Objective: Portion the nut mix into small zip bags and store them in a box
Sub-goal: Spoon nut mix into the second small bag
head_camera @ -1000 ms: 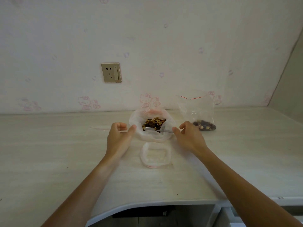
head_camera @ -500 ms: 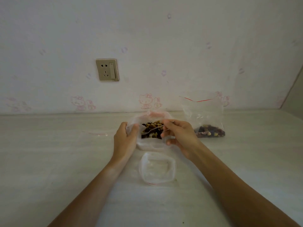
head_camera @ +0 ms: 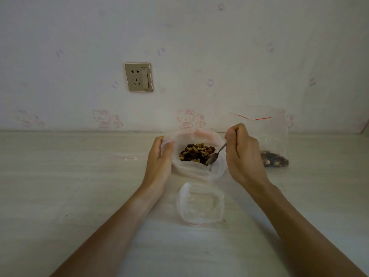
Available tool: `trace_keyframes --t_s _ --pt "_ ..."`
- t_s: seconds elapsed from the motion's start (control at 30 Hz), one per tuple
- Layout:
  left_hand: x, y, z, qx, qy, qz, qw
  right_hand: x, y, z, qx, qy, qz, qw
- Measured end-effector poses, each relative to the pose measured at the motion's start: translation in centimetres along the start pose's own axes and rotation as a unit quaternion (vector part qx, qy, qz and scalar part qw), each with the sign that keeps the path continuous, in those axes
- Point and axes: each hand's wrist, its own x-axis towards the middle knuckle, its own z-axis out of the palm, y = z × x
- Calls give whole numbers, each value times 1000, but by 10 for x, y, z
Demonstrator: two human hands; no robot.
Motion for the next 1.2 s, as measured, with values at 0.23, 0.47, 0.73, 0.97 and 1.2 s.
trace_keyframes --t_s 0.23,0.47,0.73,0.97,1.2 --pt "1 0 2 -75 -28 -61 995 -10 -2 17 67 -51 114 990" --pt "3 -5 6 -34 -5 -48 998 -8 -4 13 322 -58 366 871" --pt "2 -3 4 19 24 -23 999 -10 1 14 355 -52 386 850" --pt "-1 1 -3 91 -1 -36 995 -13 3 17 392 -40 403 826" --pt "-18 18 -21 92 -18 -88 992 -19 1 10 402 -17 408 820"
